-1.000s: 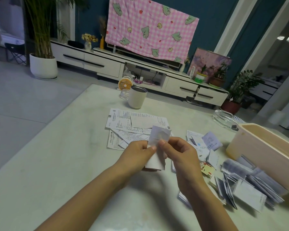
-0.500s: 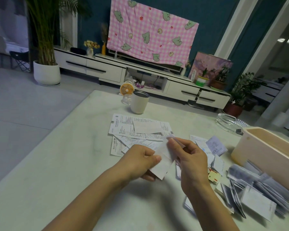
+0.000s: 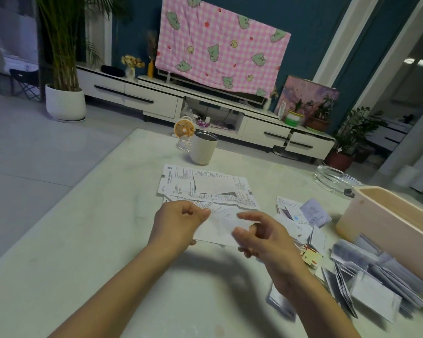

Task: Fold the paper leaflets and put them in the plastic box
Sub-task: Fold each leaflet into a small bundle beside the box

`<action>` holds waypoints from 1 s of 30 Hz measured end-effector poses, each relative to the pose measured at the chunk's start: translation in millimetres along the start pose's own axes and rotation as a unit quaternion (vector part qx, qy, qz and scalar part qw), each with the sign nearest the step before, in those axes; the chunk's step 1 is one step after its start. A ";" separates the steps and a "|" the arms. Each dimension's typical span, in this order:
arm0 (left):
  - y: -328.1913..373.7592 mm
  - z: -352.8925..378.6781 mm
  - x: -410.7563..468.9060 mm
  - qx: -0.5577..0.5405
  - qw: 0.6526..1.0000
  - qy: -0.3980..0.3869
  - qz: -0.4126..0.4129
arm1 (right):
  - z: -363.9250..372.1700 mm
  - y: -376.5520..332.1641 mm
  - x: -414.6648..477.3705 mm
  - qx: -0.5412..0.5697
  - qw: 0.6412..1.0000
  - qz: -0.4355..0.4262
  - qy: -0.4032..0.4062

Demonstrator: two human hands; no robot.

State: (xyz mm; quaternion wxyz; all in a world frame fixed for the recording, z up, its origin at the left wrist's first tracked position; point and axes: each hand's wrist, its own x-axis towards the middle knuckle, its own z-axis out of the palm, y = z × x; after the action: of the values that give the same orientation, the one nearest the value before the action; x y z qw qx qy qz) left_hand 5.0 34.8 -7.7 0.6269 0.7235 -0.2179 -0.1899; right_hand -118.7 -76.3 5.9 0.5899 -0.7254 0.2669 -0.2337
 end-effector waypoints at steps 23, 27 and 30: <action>-10.6 8.5 -6.1 0.038 0.992 -0.075 -0.096 | -111.8 19.3 45.7 -0.436 0.881 0.098 0.157; -8.4 6.5 -4.7 0.039 0.992 -0.067 -0.098 | -106.0 29.5 48.1 -0.517 0.835 0.138 0.130; -7.8 3.8 -3.3 0.035 0.992 -0.057 -0.105 | -102.1 26.6 47.4 -0.533 0.826 0.137 0.123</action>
State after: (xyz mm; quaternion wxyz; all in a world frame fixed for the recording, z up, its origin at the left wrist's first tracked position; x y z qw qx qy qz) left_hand 0.8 34.4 -16.0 0.5640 0.7522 -0.1825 -0.2878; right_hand -153.0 -186.6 0.8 0.0995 -0.8482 0.5169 -0.0595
